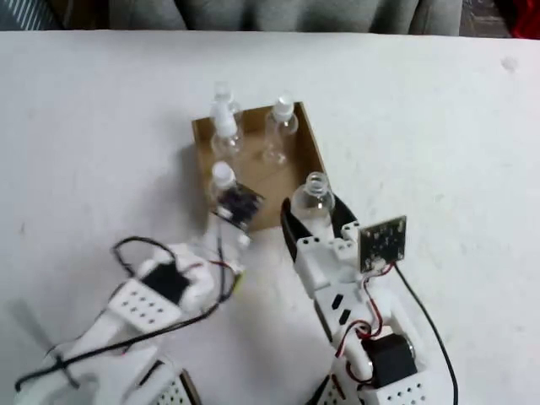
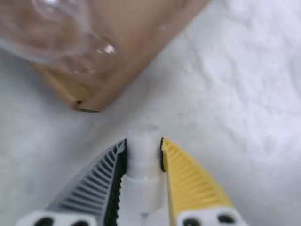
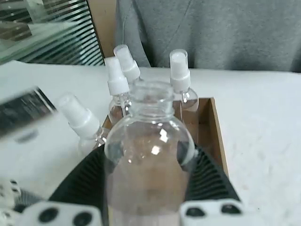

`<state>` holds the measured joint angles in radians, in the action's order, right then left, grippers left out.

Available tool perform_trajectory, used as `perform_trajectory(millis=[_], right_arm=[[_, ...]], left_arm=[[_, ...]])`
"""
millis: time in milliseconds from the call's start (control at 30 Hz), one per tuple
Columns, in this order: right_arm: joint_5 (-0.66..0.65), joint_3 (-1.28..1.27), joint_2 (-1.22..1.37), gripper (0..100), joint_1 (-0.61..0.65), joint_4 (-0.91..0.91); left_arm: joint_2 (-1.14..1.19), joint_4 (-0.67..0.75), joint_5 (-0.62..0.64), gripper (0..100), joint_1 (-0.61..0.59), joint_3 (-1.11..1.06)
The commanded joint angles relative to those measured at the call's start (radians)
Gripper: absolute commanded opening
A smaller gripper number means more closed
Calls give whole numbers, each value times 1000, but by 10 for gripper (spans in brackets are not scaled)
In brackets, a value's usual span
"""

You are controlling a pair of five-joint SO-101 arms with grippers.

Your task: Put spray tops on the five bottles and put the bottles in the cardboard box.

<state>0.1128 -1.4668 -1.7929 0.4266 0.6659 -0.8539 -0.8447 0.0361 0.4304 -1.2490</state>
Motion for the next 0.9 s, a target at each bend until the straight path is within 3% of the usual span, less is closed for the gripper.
perform_trajectory(millis=[0, 267, 467, 867], right_arm=[[6, 6, -8, 15, 45, 15], [-2, -6, -10, 15, 302, 70], [-5, -38, -10, 15, 390, 67], [-6, -63, -10, 15, 479, 74]], left_arm=[[-312, -91, -2, 20, -160, 89], [-808, -129, 0, 20, -366, 175], [-954, -124, 20, 20, -496, 281], [-762, 98, 480, 20, -661, 499]])
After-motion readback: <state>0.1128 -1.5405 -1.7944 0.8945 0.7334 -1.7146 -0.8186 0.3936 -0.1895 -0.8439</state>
